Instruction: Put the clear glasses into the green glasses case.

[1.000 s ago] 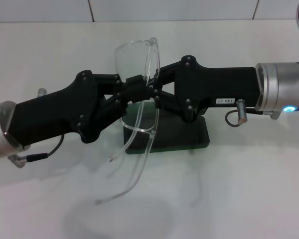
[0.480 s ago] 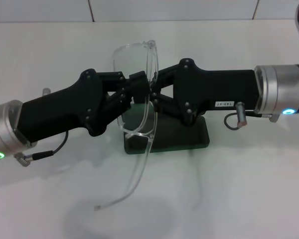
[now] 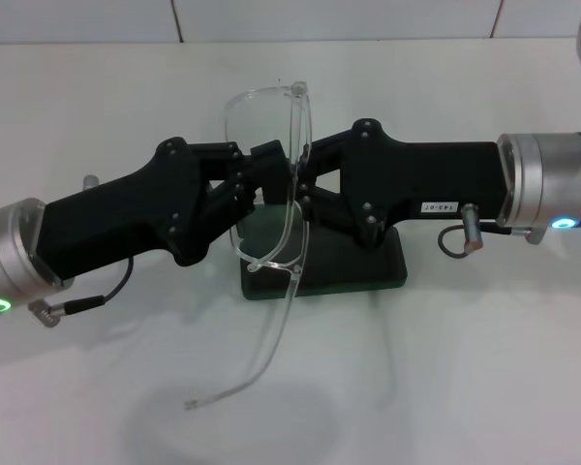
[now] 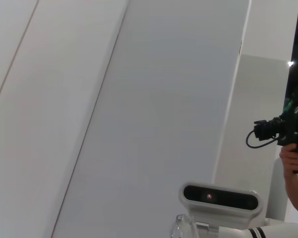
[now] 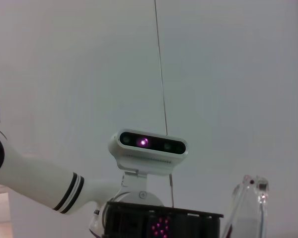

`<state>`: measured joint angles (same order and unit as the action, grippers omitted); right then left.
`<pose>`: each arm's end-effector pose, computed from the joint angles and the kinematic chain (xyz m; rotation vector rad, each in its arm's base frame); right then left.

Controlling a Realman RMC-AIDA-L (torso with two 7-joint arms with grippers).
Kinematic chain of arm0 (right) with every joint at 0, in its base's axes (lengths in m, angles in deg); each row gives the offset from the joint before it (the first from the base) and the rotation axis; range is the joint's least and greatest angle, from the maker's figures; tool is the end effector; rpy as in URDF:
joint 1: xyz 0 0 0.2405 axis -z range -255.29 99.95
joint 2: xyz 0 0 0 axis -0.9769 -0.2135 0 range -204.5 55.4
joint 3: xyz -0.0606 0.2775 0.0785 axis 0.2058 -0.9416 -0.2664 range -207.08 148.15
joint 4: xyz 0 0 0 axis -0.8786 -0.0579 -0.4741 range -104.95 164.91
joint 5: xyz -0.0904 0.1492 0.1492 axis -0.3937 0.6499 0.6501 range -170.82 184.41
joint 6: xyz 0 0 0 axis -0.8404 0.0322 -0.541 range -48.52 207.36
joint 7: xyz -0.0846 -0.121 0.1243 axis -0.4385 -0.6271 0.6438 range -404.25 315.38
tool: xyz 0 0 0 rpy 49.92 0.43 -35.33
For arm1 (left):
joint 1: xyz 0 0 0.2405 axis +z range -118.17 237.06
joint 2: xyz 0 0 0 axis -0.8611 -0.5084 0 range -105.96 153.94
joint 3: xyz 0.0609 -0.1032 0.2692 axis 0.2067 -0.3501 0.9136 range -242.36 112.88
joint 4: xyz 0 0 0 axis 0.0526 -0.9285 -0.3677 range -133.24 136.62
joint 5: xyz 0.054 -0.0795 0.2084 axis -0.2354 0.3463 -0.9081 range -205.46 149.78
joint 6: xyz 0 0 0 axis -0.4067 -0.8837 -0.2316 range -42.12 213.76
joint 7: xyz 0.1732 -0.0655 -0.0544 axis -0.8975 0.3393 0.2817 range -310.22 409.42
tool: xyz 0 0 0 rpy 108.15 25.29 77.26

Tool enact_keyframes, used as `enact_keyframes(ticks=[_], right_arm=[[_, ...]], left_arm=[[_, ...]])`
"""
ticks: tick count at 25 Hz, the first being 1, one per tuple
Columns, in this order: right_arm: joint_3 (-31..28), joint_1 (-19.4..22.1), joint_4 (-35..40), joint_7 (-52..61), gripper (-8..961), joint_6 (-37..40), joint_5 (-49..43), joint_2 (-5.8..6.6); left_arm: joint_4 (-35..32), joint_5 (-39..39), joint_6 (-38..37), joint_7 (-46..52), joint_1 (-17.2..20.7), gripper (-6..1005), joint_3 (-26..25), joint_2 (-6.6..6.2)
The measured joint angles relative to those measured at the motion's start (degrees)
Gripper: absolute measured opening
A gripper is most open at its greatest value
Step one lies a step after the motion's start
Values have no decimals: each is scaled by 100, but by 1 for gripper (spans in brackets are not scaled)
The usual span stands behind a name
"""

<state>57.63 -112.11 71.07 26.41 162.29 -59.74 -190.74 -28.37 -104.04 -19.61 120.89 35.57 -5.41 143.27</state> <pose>0.1311 0.3720 -0.0990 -2.8891 0.0674 1.1527 -0.2182 0.3174 -0.0468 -2.6186 -0.4456 -1.5201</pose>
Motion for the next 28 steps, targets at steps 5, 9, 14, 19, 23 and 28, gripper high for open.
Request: enact_keyframes(ticks=[5,9,14,19,23,28], right_arm=[[-21,57,-12,-39,108,-43,11,0],[-70,166,-5,-125,108,-47,132,16],[-598,489,133,-142,108,448,211,55],[-1695,832,177,-92,107,1579,290,57],[-2077,933,91,-84,108,2230,759,55],[-2086,878,117,-126,110,2282,1010,42]], left_arm=[[1,22,-188,-33,-2,72,-3,-4],[-10,166,-657,-42,9,72,-8,-73],[-53,445,-981,-44,143,71,-9,-238],[-29,554,-1008,-45,206,71,-9,-358],[-32,424,-1008,-41,174,71,34,-361],[-279,164,-1091,22,78,71,453,-325]])
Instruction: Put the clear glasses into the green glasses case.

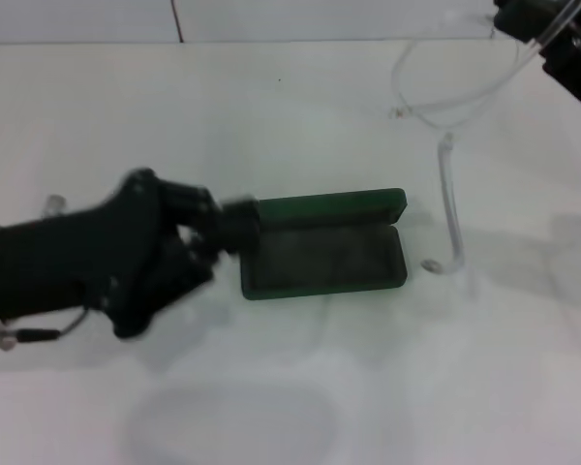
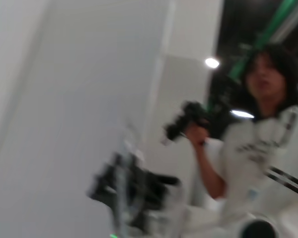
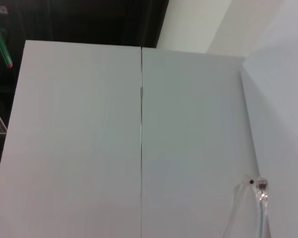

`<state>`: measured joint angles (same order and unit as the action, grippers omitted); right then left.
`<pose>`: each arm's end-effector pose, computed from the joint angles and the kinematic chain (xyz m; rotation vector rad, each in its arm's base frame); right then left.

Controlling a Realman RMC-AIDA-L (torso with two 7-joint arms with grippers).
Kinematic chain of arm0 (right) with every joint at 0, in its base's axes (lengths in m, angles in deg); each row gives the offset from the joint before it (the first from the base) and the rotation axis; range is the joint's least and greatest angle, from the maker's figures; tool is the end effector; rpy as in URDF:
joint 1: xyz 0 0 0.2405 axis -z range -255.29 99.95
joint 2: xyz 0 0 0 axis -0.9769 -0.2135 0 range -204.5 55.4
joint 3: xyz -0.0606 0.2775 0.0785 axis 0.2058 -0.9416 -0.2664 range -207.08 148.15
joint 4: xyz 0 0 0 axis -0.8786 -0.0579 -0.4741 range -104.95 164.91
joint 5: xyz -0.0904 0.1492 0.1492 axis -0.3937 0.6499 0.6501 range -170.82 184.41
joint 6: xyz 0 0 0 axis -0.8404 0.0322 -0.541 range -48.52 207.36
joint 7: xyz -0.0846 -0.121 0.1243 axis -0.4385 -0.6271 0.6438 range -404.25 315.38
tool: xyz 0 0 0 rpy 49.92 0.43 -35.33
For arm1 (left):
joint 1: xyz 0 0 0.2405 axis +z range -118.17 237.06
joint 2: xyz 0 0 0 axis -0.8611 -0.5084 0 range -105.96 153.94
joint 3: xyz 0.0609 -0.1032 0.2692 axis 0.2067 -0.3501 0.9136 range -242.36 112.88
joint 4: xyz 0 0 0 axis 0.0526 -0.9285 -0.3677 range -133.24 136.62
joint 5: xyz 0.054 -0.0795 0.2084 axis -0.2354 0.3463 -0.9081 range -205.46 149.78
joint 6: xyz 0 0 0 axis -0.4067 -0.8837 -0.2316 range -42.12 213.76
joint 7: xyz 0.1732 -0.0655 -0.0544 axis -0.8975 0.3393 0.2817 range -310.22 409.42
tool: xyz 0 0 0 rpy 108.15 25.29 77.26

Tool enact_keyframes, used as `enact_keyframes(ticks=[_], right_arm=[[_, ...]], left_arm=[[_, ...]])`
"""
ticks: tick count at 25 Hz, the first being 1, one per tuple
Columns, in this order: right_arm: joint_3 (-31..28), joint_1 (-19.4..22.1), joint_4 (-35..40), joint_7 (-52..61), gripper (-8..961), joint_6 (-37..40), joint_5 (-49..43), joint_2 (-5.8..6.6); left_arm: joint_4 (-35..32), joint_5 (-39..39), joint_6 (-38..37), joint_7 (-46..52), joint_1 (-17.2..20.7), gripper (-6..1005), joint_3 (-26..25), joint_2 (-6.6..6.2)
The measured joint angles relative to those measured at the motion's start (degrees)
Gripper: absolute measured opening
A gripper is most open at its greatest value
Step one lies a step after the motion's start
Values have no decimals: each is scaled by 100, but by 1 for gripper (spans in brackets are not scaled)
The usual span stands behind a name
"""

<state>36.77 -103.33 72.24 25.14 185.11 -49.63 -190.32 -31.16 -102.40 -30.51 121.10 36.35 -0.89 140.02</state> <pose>0.1606 0.3447 0.0287 -2.4398 -0.0392 1.6904 -0.2133 0.2847 -0.0191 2.6316 0.2360 1.5353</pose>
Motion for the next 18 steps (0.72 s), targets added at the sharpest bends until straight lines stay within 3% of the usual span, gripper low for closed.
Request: enact_keyframes(ticks=[4,11,18], right_arm=[[-5,-260,-270,-150,111,-150,69,-14],[82,-753,-1010,-643,112,-418,194,-25],[1012,-1019,-1247,-944,114,-1103,170,-35]], left_arm=[[-140,10,-6,-52,-102,71,563,41],[-167,-55,-11,-344,-227,70,859,230],[-115,437,-13,-603,-213,70,847,306]])
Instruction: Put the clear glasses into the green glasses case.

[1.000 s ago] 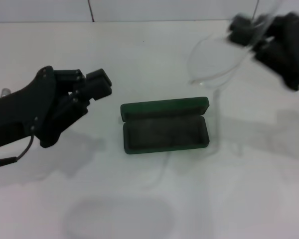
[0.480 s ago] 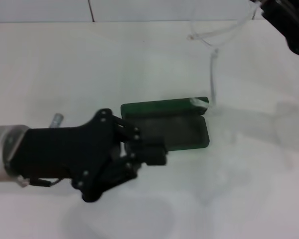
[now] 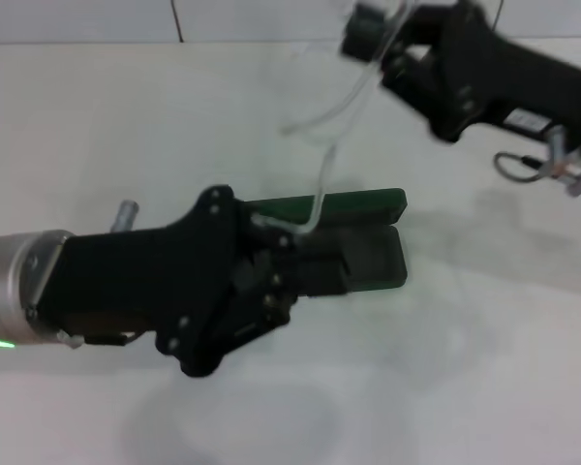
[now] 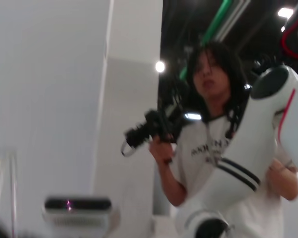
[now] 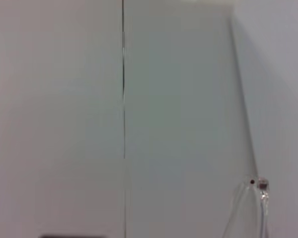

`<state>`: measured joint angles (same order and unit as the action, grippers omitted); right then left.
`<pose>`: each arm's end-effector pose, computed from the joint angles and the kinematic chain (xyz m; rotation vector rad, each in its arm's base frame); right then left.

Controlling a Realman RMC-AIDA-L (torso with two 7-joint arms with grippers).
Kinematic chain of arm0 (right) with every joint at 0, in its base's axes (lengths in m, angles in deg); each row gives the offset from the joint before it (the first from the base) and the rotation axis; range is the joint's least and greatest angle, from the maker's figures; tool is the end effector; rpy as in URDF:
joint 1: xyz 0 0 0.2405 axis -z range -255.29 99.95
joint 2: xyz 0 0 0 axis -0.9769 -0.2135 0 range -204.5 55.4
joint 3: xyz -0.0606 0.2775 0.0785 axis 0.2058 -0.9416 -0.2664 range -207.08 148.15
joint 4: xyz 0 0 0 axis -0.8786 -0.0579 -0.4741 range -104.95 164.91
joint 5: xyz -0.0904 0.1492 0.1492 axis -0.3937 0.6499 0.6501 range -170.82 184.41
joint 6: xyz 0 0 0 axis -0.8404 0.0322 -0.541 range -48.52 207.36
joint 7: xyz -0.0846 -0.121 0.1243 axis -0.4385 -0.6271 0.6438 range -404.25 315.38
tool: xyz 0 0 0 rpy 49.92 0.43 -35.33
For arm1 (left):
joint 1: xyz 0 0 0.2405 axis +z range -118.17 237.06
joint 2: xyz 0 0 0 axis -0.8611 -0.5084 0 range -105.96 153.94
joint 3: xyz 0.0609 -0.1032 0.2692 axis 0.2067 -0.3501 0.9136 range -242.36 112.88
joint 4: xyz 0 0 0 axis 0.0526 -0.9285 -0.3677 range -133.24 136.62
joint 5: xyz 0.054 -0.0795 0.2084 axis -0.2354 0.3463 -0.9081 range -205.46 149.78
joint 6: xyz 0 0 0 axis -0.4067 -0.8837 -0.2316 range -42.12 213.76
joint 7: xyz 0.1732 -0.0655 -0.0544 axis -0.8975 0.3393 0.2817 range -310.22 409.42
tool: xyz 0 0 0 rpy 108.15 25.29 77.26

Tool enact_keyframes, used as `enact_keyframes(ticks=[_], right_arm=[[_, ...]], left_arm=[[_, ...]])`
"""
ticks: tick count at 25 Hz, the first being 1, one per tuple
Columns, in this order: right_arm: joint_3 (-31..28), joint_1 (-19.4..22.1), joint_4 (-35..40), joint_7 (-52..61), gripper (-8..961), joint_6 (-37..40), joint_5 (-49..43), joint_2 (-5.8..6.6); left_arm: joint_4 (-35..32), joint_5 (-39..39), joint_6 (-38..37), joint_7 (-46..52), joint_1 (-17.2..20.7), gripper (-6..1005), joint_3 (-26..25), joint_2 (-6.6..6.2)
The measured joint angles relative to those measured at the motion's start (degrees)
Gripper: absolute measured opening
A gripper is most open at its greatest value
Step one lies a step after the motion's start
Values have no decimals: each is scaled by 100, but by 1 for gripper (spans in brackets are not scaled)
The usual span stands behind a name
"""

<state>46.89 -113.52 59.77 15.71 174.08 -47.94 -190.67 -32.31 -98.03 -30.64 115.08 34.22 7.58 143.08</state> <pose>0.1350 0.3862 -0.0407 -2.5421 0.0184 1.5327 -0.1769 0.2735 -0.0458 2.5321 0.0213 1.5624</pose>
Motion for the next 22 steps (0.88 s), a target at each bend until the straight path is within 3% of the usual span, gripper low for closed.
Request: enact_keyframes(ticks=[5,22], right_arm=[[460,-68,36,-62,115,-332,17,-7],[750,-157,3,-65,119,-557,30,-6]], left_arm=[[8,192,7,-104,18,70,-25,0],[688,198,263,-272,-25,69,-842,22]])
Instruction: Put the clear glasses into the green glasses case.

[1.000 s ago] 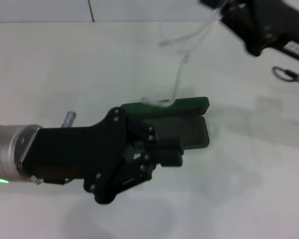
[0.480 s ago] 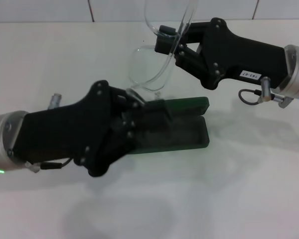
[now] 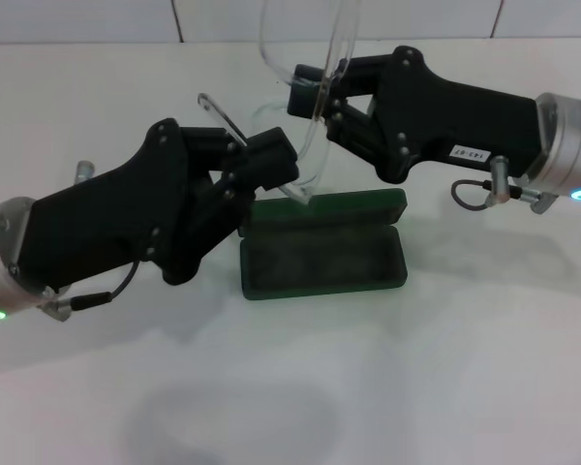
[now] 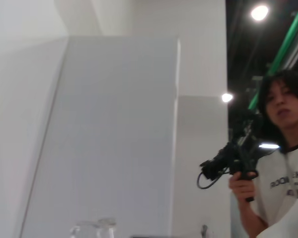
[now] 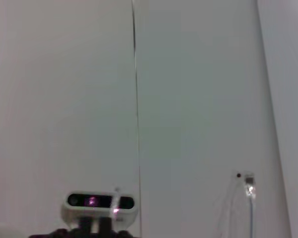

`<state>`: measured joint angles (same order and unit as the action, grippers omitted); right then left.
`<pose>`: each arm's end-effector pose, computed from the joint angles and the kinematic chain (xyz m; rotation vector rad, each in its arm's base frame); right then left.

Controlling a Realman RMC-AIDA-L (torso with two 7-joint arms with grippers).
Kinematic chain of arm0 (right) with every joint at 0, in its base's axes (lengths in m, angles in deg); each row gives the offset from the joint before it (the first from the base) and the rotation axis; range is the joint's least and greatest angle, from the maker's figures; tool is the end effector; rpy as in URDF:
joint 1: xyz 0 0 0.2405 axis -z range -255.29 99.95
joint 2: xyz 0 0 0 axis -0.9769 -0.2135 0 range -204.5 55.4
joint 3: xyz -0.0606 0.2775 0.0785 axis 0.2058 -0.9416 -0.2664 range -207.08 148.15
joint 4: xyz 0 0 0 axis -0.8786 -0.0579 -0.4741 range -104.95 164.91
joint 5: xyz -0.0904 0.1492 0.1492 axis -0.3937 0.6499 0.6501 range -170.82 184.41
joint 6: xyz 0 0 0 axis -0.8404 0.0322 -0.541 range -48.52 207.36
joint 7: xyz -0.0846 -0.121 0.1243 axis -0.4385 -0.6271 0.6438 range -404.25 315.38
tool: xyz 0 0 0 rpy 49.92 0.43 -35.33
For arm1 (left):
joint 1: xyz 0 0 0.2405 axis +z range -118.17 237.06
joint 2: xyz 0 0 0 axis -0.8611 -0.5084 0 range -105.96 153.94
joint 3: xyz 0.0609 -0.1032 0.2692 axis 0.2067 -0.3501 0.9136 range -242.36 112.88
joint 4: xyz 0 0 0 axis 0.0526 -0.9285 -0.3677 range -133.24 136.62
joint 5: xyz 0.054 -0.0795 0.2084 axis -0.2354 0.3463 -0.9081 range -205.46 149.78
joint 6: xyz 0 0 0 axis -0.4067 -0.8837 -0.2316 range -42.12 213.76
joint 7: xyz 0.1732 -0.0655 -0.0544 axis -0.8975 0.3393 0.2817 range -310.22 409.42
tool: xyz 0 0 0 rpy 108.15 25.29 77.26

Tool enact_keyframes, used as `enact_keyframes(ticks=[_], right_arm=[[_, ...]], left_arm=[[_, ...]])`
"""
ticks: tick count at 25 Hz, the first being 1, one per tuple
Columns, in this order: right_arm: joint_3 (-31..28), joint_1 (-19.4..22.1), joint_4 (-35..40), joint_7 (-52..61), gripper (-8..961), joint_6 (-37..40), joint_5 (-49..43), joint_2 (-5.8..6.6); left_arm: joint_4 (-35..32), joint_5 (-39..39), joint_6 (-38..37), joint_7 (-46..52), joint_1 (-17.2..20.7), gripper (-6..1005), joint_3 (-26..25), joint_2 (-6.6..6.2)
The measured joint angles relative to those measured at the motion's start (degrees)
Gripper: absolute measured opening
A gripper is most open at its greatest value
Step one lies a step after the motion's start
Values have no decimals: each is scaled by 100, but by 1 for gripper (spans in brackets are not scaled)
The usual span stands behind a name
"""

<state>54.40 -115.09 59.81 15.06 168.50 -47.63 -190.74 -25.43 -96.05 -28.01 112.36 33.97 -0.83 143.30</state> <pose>0.1284 0.3862 -0.0736 -2.6610 0.0231 1.4105 -0.1941 0.2990 -0.0346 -2.5612 -0.1597 -1.7429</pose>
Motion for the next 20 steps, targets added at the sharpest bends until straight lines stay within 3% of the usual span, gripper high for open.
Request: enact_keyframes(ticks=[9,20], right_arm=[[454,-145,40,8,122,-151,0,0],[449,49,37,-105,124,-164,347,0]], left_arm=[[206,-12,107,-11,-79,69,-10,13],[185,-287,22,-15,-89,68,68,-18]])
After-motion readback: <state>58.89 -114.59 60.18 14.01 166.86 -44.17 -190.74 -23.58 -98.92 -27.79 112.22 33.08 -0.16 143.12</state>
